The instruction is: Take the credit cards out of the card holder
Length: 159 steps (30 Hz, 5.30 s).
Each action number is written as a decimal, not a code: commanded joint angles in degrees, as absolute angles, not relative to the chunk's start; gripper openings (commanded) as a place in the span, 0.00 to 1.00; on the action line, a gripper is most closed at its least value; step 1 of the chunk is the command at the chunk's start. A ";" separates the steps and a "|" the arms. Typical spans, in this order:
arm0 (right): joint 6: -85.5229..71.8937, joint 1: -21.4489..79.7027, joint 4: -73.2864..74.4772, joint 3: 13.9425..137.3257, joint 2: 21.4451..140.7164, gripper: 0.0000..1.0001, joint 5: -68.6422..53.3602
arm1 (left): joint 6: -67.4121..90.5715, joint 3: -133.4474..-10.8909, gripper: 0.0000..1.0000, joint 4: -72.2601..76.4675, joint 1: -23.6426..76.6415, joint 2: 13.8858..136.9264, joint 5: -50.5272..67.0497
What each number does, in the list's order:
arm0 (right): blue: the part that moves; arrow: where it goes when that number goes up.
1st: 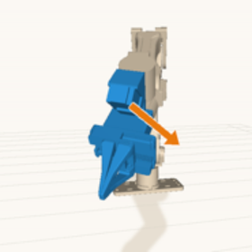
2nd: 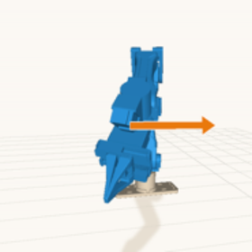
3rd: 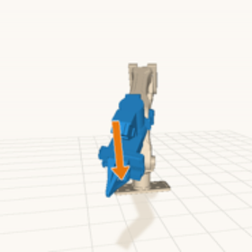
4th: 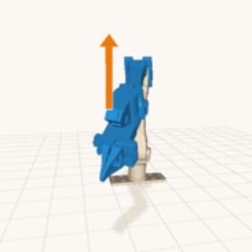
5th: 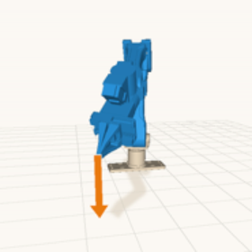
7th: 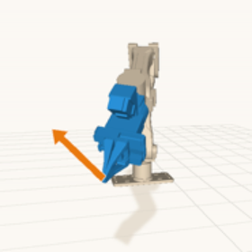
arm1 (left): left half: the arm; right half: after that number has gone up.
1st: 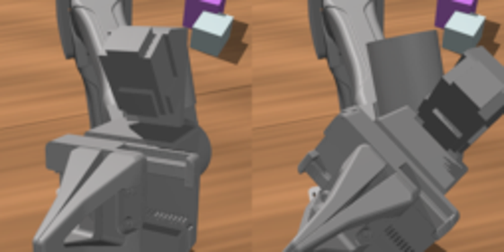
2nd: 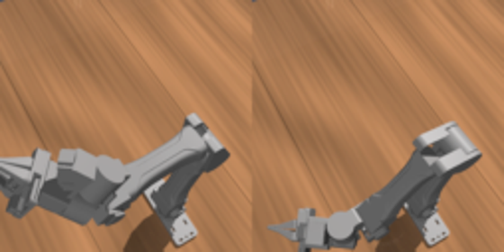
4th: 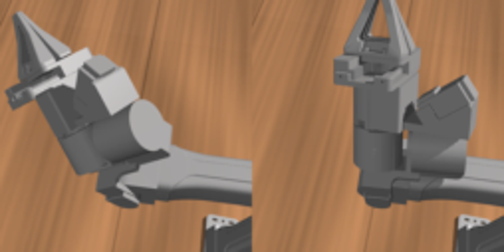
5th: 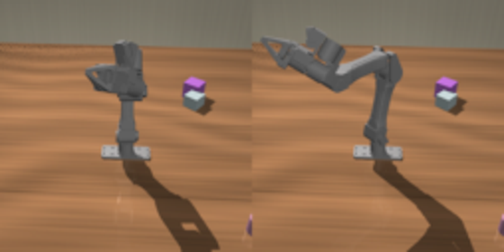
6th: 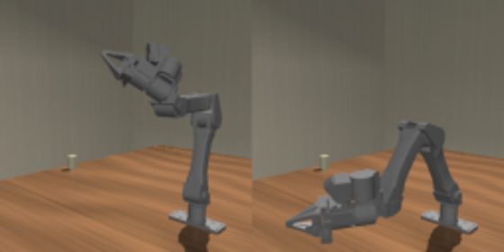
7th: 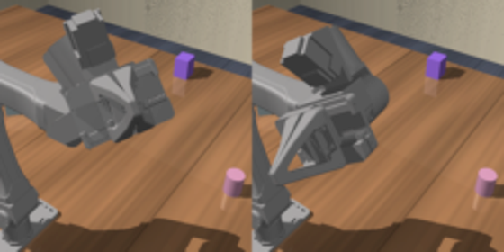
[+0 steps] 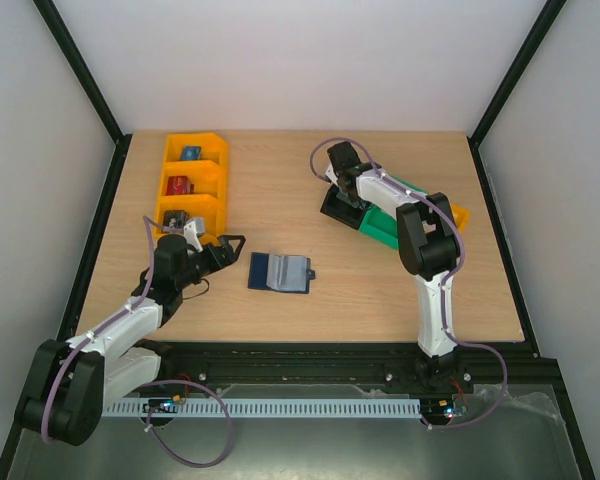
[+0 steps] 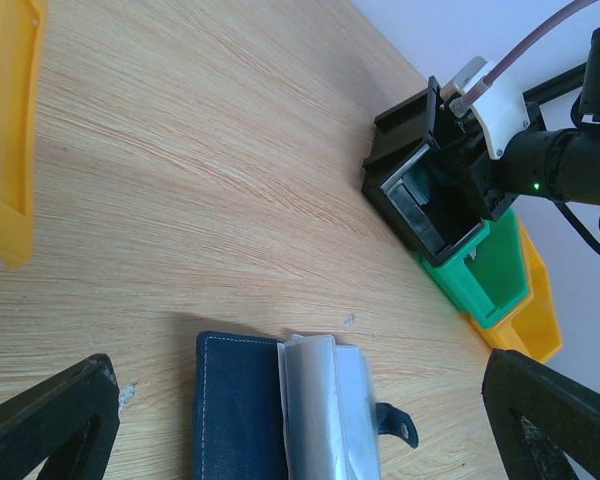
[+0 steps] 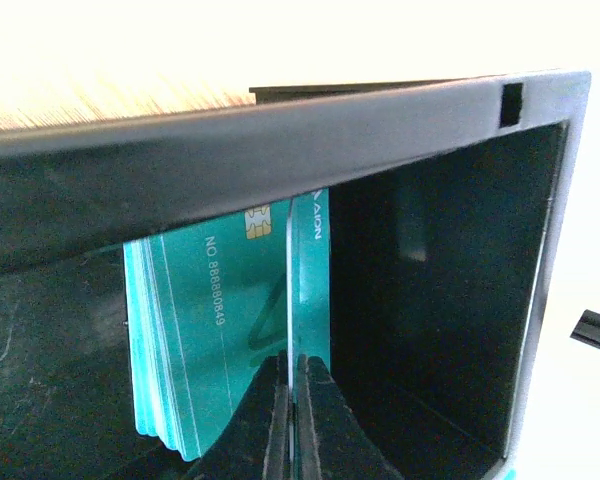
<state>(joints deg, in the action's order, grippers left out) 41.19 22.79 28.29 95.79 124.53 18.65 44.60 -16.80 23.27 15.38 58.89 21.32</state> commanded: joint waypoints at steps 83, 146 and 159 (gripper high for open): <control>-40.64 47.90 -9.40 50.71 99.15 0.57 -23.63 | 30.49 -9.92 0.31 28.84 31.67 68.08 21.03; -33.66 40.24 -11.59 53.64 103.72 0.11 -45.93 | 25.88 -9.58 0.02 32.20 29.60 65.15 19.89; -23.30 37.48 9.11 63.07 101.34 0.24 -28.50 | 26.51 -9.77 0.02 31.52 29.10 65.21 19.51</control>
<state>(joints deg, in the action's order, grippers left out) -26.11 39.16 2.24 61.30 104.29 -36.93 26.57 -9.87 30.94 29.54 65.32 19.90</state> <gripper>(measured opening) 0.224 0.027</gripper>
